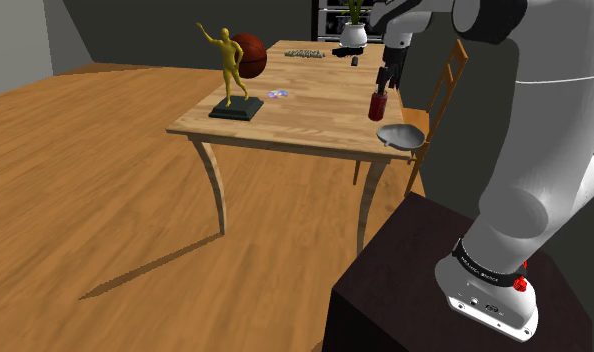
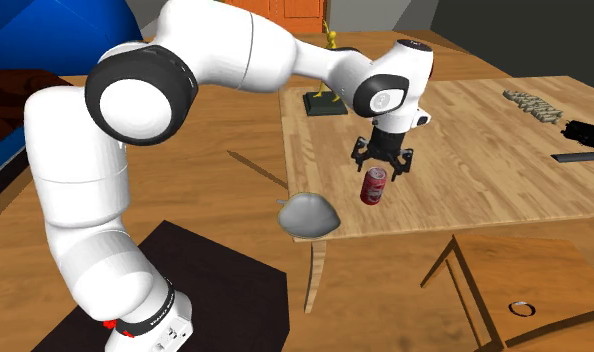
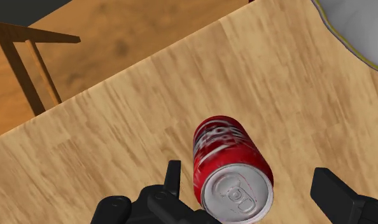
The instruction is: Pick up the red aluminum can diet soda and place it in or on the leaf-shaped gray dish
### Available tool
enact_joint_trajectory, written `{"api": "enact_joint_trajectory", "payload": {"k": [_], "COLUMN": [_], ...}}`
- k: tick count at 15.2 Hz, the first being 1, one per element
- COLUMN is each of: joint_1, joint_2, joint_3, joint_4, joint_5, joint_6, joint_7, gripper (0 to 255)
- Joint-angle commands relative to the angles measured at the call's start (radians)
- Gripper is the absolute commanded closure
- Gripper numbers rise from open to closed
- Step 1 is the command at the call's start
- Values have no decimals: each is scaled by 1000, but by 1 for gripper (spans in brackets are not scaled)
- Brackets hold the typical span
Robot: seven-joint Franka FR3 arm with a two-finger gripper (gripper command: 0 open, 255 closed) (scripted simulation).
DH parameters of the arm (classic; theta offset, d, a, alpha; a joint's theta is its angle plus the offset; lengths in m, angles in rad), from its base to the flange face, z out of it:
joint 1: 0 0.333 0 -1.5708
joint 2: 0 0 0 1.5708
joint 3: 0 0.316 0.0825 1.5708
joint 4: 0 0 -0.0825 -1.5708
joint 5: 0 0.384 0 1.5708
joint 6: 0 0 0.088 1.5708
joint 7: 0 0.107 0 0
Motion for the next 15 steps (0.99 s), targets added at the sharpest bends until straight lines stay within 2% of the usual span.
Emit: {"api": "enact_joint_trajectory", "payload": {"k": [1, 6, 13, 14, 15], "joint_1": [-4, -5, -5, -5, -5], "joint_2": [13, 32, 32, 32, 32], "joint_3": [2, 7, 7, 7, 7], "joint_4": [-6, -43, -42, -42, -42], "joint_5": [7, 18, 18, 18, 18], "joint_6": [18, 71, 71, 71, 71], "joint_7": [-6, -13, -13, -13, -13], "gripper": [0, 0, 0, 255, 255]}}
